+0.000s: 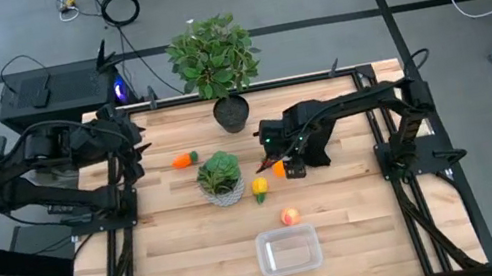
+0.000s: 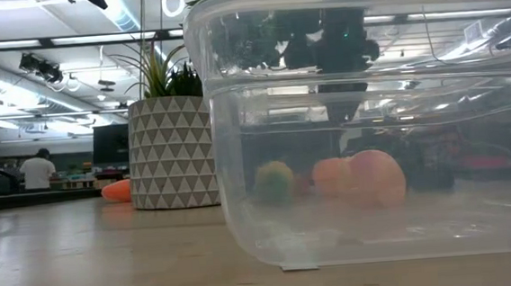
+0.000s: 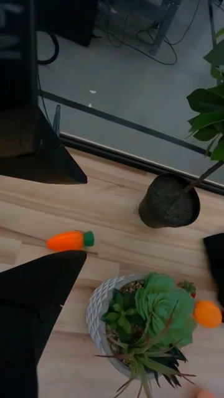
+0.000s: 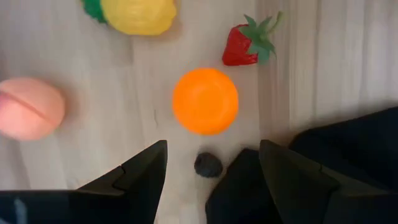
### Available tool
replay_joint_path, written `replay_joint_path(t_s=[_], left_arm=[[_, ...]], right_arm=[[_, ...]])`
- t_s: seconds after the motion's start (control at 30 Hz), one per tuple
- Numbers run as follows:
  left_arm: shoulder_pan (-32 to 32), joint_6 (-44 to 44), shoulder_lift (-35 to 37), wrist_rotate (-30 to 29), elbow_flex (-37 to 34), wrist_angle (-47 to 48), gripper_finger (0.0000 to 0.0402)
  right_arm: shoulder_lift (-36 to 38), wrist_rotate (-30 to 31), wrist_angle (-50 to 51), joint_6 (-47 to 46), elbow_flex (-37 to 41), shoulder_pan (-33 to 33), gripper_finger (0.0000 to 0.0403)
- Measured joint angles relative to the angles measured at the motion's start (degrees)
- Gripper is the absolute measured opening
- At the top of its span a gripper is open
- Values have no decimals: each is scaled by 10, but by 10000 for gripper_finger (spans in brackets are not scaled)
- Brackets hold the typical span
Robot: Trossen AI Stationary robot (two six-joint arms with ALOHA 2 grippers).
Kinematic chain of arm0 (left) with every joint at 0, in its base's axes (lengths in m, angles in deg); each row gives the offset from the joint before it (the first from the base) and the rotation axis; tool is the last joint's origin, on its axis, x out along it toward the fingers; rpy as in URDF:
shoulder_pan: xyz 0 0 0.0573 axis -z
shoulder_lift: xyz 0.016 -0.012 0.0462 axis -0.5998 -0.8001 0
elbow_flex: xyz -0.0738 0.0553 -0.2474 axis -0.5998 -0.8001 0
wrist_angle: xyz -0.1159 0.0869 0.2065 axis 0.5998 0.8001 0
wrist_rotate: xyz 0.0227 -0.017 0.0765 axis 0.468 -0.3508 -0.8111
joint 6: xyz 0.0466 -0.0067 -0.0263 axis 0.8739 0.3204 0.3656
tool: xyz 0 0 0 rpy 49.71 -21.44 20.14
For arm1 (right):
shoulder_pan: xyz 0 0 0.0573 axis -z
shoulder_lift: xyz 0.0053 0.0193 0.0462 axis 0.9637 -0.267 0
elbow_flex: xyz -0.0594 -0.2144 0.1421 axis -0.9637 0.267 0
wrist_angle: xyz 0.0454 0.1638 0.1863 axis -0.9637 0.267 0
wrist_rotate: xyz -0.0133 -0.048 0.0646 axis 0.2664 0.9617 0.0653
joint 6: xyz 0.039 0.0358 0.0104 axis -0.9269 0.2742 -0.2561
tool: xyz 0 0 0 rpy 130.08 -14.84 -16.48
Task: Pick and placing Produce into tupperware
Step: Put the orange in the transparent bin
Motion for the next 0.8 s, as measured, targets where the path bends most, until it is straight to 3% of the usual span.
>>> replay_joint_path(t_s=[0.2, 0.6, 0.8], left_arm=[[0, -2, 0, 0, 0, 0, 192], [0, -18, 0, 0, 0, 0, 185], [0, -32, 0, 0, 0, 0, 179]], right_arm=[[-8, 10, -29, -18, 0, 0, 285], [-24, 43, -56, -30, 0, -32, 391], [-57, 67, -50, -22, 0, -54, 395]])
